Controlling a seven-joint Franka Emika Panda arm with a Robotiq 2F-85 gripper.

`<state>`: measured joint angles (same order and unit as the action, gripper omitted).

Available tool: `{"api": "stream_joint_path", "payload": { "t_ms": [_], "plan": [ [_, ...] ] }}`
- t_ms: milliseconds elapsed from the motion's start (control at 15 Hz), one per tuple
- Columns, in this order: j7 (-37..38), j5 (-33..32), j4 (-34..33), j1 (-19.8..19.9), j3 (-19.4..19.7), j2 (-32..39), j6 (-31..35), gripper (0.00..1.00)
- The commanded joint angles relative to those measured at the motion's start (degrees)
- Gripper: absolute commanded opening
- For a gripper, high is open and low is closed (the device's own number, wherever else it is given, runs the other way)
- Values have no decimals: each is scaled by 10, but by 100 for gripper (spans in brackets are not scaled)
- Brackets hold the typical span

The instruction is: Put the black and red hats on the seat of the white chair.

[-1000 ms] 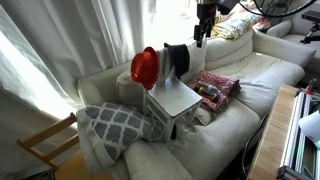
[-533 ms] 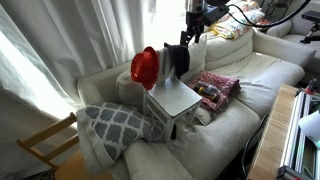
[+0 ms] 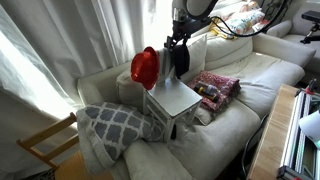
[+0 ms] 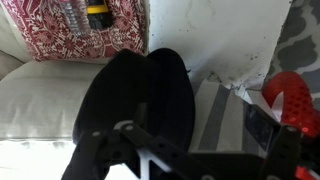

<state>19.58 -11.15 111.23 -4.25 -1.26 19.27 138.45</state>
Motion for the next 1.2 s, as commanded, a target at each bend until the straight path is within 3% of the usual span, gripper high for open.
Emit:
{"api": "stream_joint_path", "payload": {
  "t_ms": [0, 200, 333, 400, 533, 600, 800, 933, 1000, 1133],
  "plan": [
    [39, -28, -60, -27, 33, 53, 2, 100],
    [64, -48, -89, -39, 57, 74, -1, 99],
    [75, -49, -102, -43, 66, 87, -2, 90],
    [82, -50, -106, -46, 71, 94, 1, 78],
    [86, -44, -114, -48, 74, 103, 0, 74],
    [89, -43, -117, -50, 76, 108, 1, 59],
    [93, -37, -126, -54, 76, 119, 0, 49],
    [94, -35, -128, -56, 75, 124, 0, 36],
    [95, -34, -130, -57, 76, 127, 0, 20],
    [95, -30, -131, -56, 76, 128, 1, 6]
  ]
}}
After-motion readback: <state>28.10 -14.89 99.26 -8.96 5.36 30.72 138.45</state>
